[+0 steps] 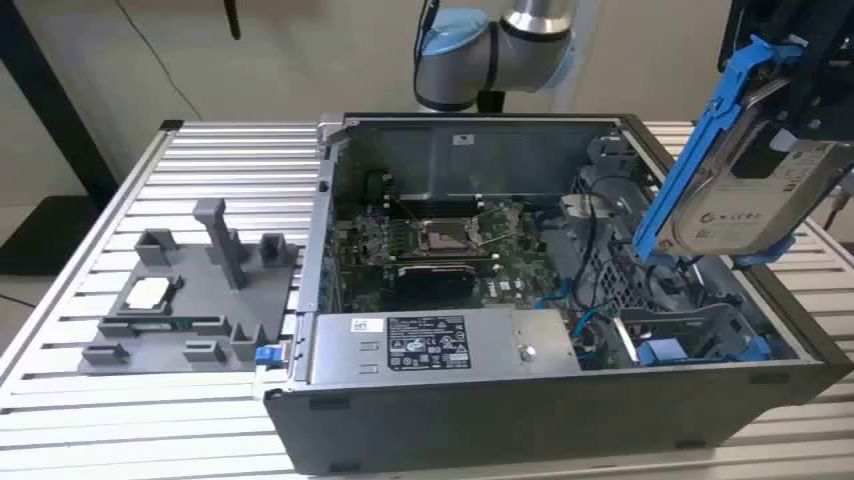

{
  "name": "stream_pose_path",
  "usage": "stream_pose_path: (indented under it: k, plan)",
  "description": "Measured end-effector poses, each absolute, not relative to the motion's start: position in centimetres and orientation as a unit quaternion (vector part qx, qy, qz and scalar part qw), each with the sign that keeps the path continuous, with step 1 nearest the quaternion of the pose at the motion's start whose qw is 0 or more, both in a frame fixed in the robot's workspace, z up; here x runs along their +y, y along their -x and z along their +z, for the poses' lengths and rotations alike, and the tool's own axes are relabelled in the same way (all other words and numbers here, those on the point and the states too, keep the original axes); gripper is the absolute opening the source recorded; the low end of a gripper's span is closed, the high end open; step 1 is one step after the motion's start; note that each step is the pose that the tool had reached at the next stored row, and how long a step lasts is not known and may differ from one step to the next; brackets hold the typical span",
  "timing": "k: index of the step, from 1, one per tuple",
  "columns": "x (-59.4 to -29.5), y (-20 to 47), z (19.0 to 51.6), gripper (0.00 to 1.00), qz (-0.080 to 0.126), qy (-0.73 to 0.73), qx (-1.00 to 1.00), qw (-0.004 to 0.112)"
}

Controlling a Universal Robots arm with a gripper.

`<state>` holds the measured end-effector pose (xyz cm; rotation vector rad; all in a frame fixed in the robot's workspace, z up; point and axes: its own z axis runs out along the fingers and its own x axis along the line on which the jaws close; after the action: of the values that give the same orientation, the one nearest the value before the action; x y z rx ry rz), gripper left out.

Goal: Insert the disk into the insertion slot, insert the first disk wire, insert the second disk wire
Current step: 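Insert the disk into the insertion slot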

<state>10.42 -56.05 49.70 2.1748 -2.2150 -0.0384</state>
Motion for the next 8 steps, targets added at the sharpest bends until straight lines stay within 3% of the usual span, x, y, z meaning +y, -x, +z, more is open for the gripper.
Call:
stream_pose_path:
  k: [8]
  plan:
    - [-56.05,-10.42,49.70,0.33,-0.012,-0.700,-0.713,0.019]
